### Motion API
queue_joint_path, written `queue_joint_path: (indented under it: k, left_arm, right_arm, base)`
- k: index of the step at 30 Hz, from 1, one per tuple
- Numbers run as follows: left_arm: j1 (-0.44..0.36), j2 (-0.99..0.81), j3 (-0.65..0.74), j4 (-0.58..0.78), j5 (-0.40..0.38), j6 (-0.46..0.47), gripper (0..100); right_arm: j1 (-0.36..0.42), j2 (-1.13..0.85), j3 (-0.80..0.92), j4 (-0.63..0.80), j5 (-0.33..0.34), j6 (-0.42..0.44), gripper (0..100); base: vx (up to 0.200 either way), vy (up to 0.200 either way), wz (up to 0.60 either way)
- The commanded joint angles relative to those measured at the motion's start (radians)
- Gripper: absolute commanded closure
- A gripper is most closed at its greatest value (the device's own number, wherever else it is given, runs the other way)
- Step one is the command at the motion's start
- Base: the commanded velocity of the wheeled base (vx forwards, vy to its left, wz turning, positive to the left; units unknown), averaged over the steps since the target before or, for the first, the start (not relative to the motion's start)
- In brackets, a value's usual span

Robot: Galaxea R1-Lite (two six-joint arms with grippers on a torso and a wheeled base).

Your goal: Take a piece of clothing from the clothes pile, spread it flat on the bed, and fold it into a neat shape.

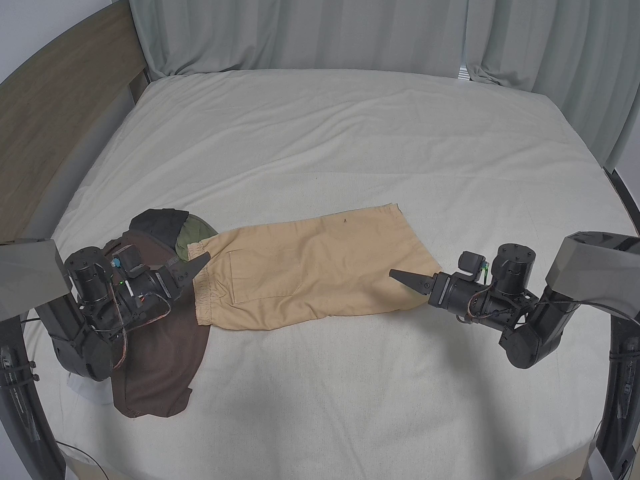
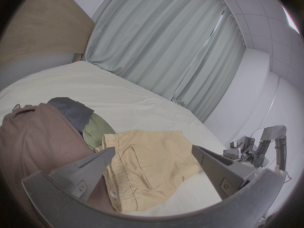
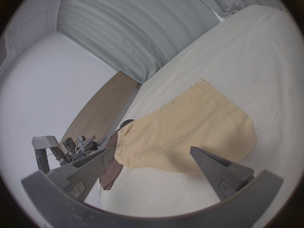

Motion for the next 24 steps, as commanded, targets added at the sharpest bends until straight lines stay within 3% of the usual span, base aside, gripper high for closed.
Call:
queue_joint_path:
  k: [1,24]
  left_arm:
    - [-0.003,0.011,0.004,0.000,0.004,0.012,0]
    - [0.002,0.014,0.000,0.000,0.003,0.003,0]
  right_arm:
    - [0.003,0.045,-0.003,0.002,0.000,0.000,0]
    - [0.001,0.119,-0.006,0.043,-0.001,0.000,0]
  base:
    - [0.000,0.000,0.00]
    - [0.000,0.000,0.00]
